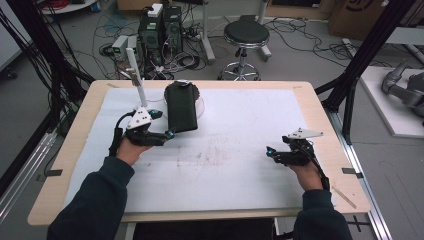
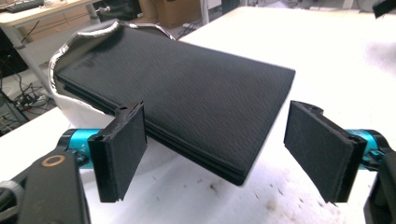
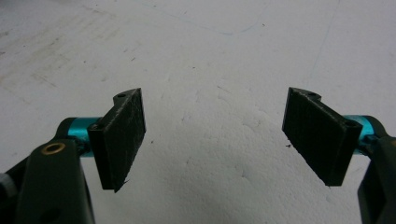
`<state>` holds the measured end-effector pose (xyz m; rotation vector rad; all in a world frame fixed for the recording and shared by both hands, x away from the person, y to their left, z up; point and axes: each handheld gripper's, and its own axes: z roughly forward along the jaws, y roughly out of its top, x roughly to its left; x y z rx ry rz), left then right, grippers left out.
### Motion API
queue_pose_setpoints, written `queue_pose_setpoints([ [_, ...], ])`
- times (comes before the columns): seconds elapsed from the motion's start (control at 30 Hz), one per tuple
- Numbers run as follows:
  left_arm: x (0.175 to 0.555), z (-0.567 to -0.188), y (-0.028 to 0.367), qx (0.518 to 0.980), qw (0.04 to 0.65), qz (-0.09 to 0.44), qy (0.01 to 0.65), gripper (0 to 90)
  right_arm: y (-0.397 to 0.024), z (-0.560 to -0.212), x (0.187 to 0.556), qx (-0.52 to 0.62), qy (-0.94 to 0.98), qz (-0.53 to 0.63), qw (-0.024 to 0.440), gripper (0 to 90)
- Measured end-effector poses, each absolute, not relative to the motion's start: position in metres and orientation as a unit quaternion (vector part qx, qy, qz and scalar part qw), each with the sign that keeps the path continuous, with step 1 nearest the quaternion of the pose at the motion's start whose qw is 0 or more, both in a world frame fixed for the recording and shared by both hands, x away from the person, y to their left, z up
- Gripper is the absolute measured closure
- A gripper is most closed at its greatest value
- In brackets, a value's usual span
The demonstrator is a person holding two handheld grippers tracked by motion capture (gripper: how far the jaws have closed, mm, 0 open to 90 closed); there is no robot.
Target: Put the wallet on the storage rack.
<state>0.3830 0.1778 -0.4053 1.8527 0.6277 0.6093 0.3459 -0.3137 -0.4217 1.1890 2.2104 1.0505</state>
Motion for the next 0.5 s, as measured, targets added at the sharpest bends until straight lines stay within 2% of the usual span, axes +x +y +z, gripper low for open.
queue_pose_setpoints([
  [0.1,0.381,-0.412,0.178,0.774,0.511,0.245,0.283,20.0,-0.313,-0.421,0.346,0.427,0.794,0.378,0.208,21.6],
  [0.3,0.382,-0.425,0.174,0.8,0.477,0.23,0.281,20.5,-0.314,-0.422,0.346,0.427,0.795,0.378,0.208,21.6],
  [0.5,0.39,-0.433,0.172,0.801,0.456,0.235,0.308,25.3,-0.313,-0.422,0.347,0.428,0.795,0.377,0.205,21.6],
])
